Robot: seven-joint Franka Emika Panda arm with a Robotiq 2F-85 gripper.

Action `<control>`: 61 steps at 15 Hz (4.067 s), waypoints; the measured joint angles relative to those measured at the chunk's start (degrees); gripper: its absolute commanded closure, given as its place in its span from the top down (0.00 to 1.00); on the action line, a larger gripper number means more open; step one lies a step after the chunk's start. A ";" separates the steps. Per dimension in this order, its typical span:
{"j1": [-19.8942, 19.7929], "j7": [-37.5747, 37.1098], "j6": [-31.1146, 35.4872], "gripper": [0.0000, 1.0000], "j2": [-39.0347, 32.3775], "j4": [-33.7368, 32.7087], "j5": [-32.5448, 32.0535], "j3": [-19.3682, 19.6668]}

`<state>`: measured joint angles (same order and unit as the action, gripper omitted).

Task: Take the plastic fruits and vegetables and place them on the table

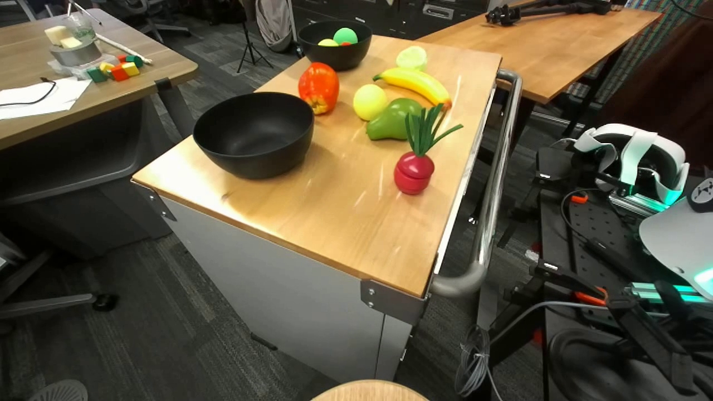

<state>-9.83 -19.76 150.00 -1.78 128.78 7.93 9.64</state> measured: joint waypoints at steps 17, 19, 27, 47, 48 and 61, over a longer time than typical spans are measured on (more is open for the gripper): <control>1.91 -4.16 -10.96 0.26 -26.99 -37.63 1.29 0.49; 1.91 -4.77 -11.82 0.27 -29.30 -39.80 0.90 1.00; 1.98 -6.56 -15.50 0.84 -32.50 -42.25 -2.30 1.93; 3.97 -10.96 -19.28 0.06 -34.94 -44.35 -10.23 4.37; 4.10 -10.96 -19.25 0.04 -34.89 -44.42 -10.24 4.37; 6.20 -11.12 -23.49 0.59 -19.50 -36.59 -10.24 4.34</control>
<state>-3.63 -30.88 126.51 -21.28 92.20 -2.31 13.98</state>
